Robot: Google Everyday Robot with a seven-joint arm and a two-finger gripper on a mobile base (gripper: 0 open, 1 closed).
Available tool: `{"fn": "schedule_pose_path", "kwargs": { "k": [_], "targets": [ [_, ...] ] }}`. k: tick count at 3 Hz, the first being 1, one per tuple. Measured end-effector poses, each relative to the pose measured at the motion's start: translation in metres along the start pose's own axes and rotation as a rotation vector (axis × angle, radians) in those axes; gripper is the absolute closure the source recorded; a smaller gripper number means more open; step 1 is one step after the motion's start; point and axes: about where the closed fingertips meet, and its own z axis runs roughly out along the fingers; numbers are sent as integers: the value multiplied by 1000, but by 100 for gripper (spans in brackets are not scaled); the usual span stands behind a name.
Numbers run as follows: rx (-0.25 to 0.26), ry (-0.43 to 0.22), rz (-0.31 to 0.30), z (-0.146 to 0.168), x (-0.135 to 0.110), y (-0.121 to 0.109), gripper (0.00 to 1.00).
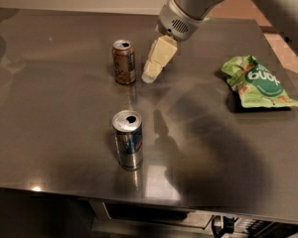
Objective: Knock orange can over
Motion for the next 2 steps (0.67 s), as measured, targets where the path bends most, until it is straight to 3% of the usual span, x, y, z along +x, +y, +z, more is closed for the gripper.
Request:
{"fn": "schedule_pose_path", "kwargs": {
  "k": [2],
  "targets": [
    [-63,-48,84,46,-32,-28,0]
  ]
}}
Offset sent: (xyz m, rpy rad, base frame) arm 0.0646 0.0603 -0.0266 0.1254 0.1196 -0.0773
